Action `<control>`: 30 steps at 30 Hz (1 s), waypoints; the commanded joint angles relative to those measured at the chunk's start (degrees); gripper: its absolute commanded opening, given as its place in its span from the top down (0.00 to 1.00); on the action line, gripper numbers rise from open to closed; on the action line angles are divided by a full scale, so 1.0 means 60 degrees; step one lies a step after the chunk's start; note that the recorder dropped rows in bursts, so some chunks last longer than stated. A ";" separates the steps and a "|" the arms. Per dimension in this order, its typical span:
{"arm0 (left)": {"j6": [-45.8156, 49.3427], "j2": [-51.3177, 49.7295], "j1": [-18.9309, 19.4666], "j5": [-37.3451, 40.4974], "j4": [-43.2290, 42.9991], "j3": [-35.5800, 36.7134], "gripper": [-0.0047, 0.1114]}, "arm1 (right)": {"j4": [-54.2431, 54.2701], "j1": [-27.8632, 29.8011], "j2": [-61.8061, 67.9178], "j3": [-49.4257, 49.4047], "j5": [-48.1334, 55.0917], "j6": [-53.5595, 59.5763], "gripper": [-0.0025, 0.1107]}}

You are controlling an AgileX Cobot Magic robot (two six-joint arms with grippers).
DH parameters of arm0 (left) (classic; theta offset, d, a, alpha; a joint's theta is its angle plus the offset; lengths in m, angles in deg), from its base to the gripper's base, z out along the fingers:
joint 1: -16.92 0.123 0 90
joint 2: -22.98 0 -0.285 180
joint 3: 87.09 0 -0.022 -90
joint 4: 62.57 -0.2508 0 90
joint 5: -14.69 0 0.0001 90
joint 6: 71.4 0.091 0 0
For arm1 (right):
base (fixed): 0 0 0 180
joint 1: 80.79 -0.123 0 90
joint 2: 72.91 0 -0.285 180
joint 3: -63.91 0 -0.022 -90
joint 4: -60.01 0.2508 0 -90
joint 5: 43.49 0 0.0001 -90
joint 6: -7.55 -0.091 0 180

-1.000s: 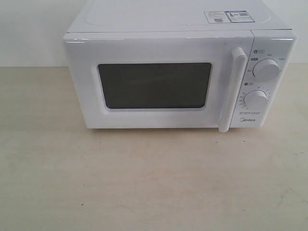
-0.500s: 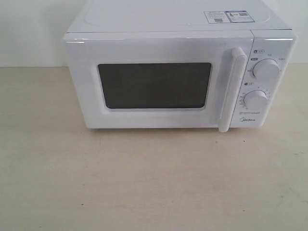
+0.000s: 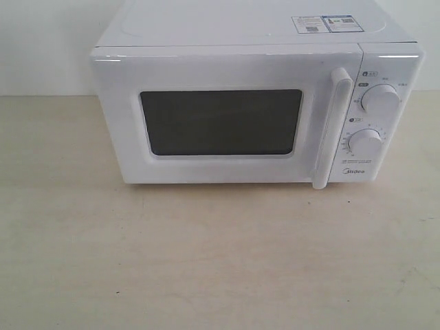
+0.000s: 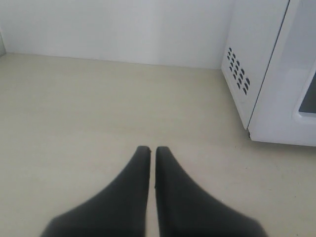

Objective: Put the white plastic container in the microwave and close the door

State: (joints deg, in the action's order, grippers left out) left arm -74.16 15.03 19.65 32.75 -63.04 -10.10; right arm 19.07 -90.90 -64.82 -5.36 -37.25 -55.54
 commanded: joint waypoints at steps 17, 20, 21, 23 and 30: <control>0.0052 0.0028 0.0006 -0.0093 0.0077 0.0037 0.92 | 0.7623 0.0048 -0.0050 -0.1123 0.2303 0.9267 0.98; 0.0052 0.0028 0.0006 -0.0093 0.0077 0.0037 0.92 | 0.7601 0.0048 -0.0050 -0.1239 0.2656 0.9264 0.98; 0.0052 0.0028 0.0006 -0.0093 0.0077 0.0037 0.92 | 0.7608 0.0048 -0.0050 -0.1239 0.2784 0.9295 0.98; 0.0052 0.0028 0.0006 -0.0093 0.0077 0.0037 0.92 | 0.7440 0.0048 -0.0050 -0.1239 0.3006 0.9341 0.98; 0.0052 0.0028 0.0006 -0.0093 0.0077 0.0037 0.92 | 0.7174 0.0048 -0.0050 -0.1239 0.2963 0.9283 0.98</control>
State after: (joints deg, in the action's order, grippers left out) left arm -74.16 15.03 19.65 32.75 -63.04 -10.10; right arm 62.73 -90.90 -64.85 -12.54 -19.26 -0.22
